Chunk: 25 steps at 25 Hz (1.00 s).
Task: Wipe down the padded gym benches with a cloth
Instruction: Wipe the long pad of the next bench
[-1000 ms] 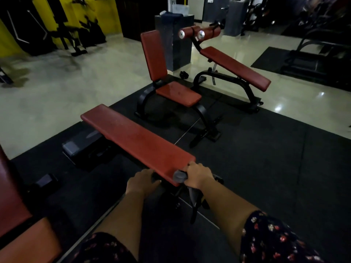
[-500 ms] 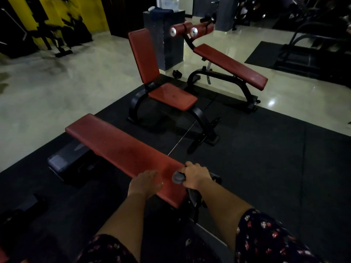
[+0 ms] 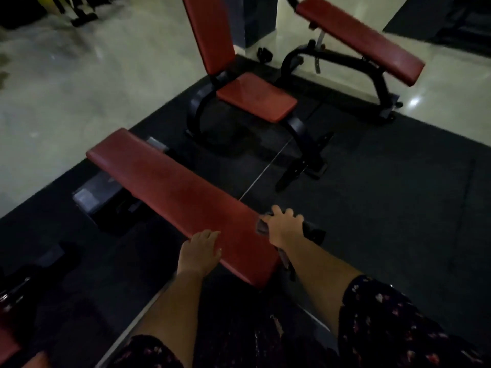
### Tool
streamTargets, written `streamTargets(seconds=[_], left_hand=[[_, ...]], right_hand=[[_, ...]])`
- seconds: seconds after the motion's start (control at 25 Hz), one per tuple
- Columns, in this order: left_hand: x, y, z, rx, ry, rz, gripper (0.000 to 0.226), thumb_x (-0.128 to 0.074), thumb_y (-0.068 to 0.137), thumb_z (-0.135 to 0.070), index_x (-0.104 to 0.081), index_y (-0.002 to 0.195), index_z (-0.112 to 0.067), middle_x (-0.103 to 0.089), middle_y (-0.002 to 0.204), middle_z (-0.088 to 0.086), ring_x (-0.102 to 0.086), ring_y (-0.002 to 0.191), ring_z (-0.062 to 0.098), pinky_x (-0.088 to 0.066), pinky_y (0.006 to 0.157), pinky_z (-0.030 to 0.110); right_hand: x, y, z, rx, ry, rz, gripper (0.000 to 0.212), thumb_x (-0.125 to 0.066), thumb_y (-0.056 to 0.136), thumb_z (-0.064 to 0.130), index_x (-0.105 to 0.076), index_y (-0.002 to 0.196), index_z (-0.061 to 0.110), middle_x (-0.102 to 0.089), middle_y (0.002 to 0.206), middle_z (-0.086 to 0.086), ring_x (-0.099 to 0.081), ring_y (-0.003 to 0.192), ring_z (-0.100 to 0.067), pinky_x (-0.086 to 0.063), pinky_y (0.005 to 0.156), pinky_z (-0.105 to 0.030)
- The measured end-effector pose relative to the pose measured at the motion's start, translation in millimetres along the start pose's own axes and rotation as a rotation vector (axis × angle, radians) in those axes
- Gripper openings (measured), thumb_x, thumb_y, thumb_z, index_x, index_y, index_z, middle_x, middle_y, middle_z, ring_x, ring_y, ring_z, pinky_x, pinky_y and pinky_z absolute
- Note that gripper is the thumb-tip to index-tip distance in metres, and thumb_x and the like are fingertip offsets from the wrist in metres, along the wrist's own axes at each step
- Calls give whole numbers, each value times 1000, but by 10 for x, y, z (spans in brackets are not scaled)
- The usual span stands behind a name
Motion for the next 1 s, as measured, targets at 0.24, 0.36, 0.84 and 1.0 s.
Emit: streamTargets(seconds=[0.24, 0.36, 0.84, 1.0], left_hand=[[-1050, 335, 363, 85, -82, 185, 57, -38, 102, -46, -23, 155, -30, -22, 162, -6, -23, 147, 19, -32, 114, 42], [-1320, 590, 331, 21, -86, 189, 59, -37, 103, -43, -18, 157, -29, -14, 164, -7, -17, 149, 18, -28, 116, 40], [-1649, 1729, 289, -569, 255, -17, 53, -27, 98, -36, -39, 148, -26, -49, 148, 4, -49, 134, 28, -37, 108, 47], [-1857, 1961, 128, -654, 281, -7, 52, -14, 102, -40, -7, 152, -31, -29, 160, 2, -29, 147, 24, -12, 119, 43]], right_hand=[[-1123, 320, 30, 30, 63, 224, 66, -52, 94, 21, -22, 150, 42, -18, 154, -3, -30, 132, -40, -34, 103, -56], [-1416, 467, -99, 0, 74, 232, 70, -54, 95, 25, -15, 151, 43, -15, 156, -3, -33, 130, -38, -36, 101, -54], [-1803, 1449, -387, -260, 295, 297, 89, -58, 89, 49, 10, 146, 55, 14, 162, 2, -11, 138, -49, -32, 104, -64], [-1798, 1493, -495, -201, 285, 99, 78, -55, 91, 48, -3, 149, 54, -3, 162, -2, -27, 131, -47, -41, 97, -59]])
Point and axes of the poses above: each hand's wrist, its own y-axis towards the middle knuckle, its own x-axis out of the back of the hand, z = x × y, the point moved 5 cm from there along y, towards the middle knuckle
